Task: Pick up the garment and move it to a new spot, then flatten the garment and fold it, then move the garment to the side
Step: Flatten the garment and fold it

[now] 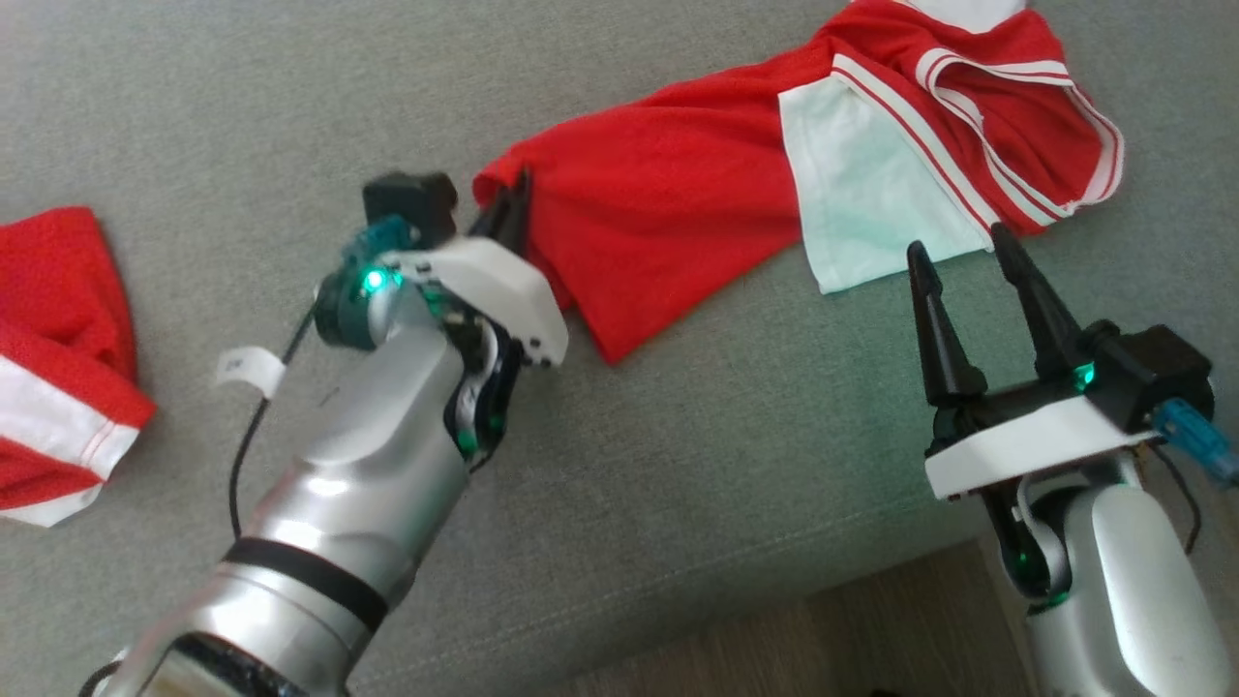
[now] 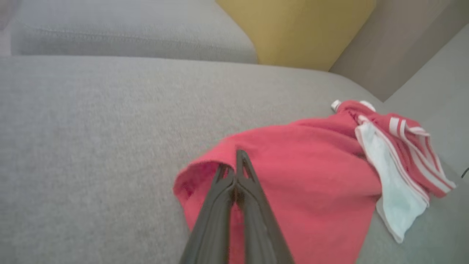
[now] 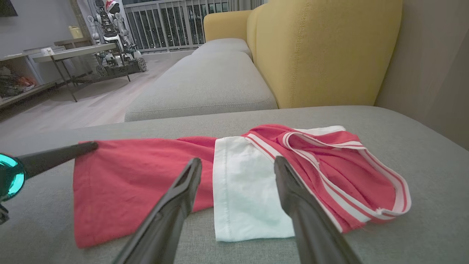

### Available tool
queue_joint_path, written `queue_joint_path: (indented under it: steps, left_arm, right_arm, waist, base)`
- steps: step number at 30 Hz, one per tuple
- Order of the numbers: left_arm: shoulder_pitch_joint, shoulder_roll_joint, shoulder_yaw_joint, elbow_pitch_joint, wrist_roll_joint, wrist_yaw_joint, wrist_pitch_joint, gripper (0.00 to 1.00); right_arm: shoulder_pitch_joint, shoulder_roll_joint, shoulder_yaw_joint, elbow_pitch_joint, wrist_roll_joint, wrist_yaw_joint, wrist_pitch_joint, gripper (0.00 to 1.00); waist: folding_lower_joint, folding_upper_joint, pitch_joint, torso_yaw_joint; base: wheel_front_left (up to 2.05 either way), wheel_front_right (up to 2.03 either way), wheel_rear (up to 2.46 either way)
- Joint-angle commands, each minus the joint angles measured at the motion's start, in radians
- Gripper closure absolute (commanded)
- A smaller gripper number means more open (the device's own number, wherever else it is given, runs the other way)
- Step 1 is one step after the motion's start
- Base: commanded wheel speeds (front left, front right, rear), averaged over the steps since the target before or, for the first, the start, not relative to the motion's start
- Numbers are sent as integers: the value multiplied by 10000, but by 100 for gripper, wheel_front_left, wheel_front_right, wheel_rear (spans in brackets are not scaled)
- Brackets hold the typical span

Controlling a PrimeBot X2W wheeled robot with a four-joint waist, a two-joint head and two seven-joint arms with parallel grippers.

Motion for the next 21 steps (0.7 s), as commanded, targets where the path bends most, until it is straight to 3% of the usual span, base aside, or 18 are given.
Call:
queue_joint_path:
  steps: [1, 11, 15, 21]
  left_arm:
    - [-509, 99, 536, -457, 169, 67, -130, 100]
    - [-201, 686, 2902, -3605, 3488, 375, -134, 100]
    - [213, 853, 3238, -4999, 4475, -32, -134, 100]
    - [1469, 1305, 2694, -5430, 5066, -590, -135, 100]
  right_arm:
    - [-250, 6, 149, -247, 50, -2, -113, 0]
    - [-330, 7, 52, 195, -28, -2, -160, 0]
    - [-225, 7, -5, 449, -18, -2, -175, 0]
    - [-22, 7, -27, 735, 27, -2, -168, 0]
  waist:
    - [0, 0, -62, 82]
    - [0, 0, -806, 700]
    - [0, 0, -1164, 1003]
    - [0, 0, -1572, 1348]
  base:
    - [0, 0, 0]
    - [0, 0, 0]
    - [0, 0, 0]
    - [0, 0, 0]
